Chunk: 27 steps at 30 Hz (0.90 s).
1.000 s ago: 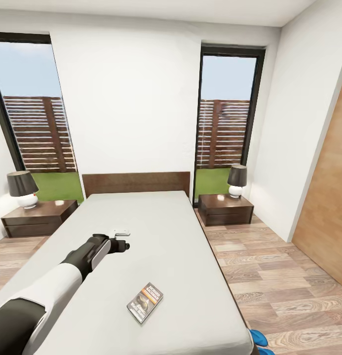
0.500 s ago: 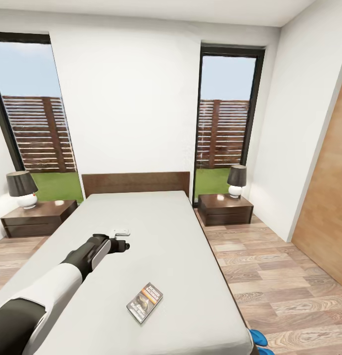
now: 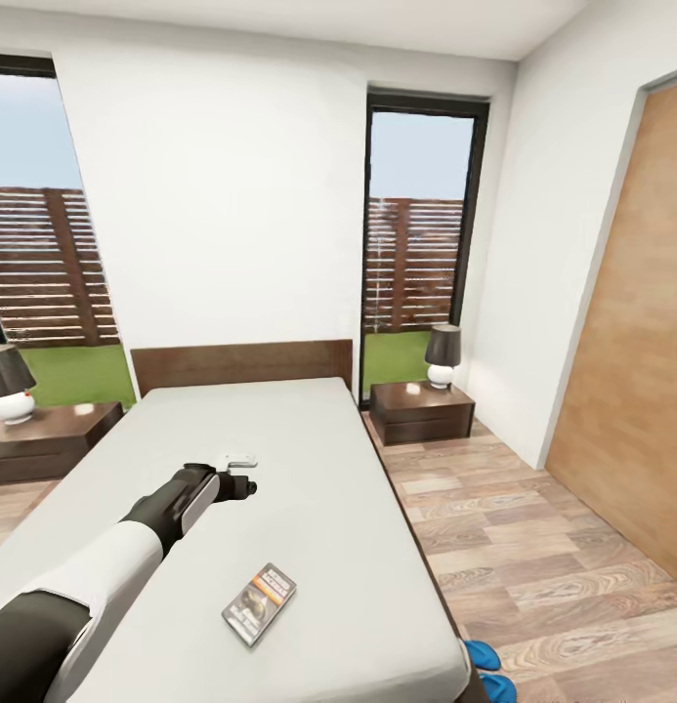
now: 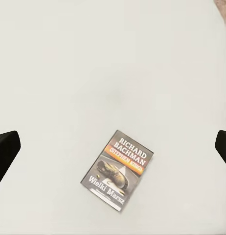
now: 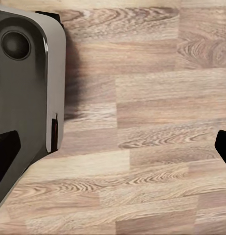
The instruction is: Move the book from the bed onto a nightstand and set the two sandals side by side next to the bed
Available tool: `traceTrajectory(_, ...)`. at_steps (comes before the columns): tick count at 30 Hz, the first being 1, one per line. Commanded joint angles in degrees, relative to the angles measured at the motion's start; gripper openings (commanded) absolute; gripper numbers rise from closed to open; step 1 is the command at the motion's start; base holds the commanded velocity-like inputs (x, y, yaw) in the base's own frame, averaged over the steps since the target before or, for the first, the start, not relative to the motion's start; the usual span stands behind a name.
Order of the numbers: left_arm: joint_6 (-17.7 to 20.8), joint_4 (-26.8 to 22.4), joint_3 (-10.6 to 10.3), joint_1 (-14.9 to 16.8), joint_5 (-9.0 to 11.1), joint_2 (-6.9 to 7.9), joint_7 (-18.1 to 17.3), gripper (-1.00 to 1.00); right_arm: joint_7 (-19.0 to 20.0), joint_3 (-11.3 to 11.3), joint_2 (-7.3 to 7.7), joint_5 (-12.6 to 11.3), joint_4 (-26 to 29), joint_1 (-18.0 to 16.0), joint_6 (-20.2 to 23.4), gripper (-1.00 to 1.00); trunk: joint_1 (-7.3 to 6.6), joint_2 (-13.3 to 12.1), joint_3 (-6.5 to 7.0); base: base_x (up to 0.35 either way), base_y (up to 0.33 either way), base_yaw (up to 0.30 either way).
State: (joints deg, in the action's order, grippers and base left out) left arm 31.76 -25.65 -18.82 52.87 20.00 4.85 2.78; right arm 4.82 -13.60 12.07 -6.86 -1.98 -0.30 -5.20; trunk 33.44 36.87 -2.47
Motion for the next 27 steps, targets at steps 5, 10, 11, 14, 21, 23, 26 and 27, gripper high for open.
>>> traceTrajectory(5,0.2,-0.1,-0.4,0.0,0.5,0.07,0.3,1.0,0.3,-0.4,-0.01,-0.6,-0.1,-0.1,-0.3,1.0,0.02,0.1,-0.09,0.0,-0.066,-0.042)
traceTrajectory(10,0.2,-0.1,-0.4,0.0,0.5,0.07,0.3,1.0,0.3,-0.5,-0.02,-0.6,-0.1,0.0,-0.3,1.0,0.02,0.1,-0.09,0.0,-0.025,-0.016)
traceTrajectory(11,0.2,-0.1,-0.4,0.0,0.5,0.07,0.3,1.0,0.3,-0.5,-0.02,-0.6,-0.1,0.0,-0.3,1.0,0.02,0.1,-0.09,0.0,-0.012,0.0)
traceTrajectory(14,0.2,-0.1,-0.4,0.0,0.6,0.07,0.3,1.0,0.3,-0.5,-0.02,-0.6,-0.1,0.0,-0.3,1.0,0.02,0.1,-0.15,0.0,-0.008,0.046)
traceTrajectory(21,0.2,-0.1,-0.4,0.0,0.6,0.07,0.3,1.0,0.3,-0.5,-0.03,-0.5,-0.1,0.0,-0.3,1.0,0.02,0.1,-0.48,0.0,-0.003,0.128)
traceTrajectory(23,0.2,-0.1,-0.4,0.0,0.6,0.07,0.3,1.0,0.3,-0.5,-0.03,-0.5,-0.1,0.0,-0.3,1.0,0.02,0.1,-0.6,0.0,-0.001,0.161)
traceTrajectory(26,0.2,-0.1,-0.4,0.0,0.6,0.07,0.3,1.0,0.3,-0.5,-0.03,-0.5,-0.1,0.0,-0.3,1.0,0.02,0.1,-0.78,0.0,-0.001,0.17)
traceTrajectory(27,0.2,-0.1,-0.4,0.0,0.6,0.07,0.3,1.0,0.3,-0.5,-0.03,-0.5,-0.1,0.0,-0.3,1.0,0.02,0.1,-0.84,0.0,-0.001,0.173)
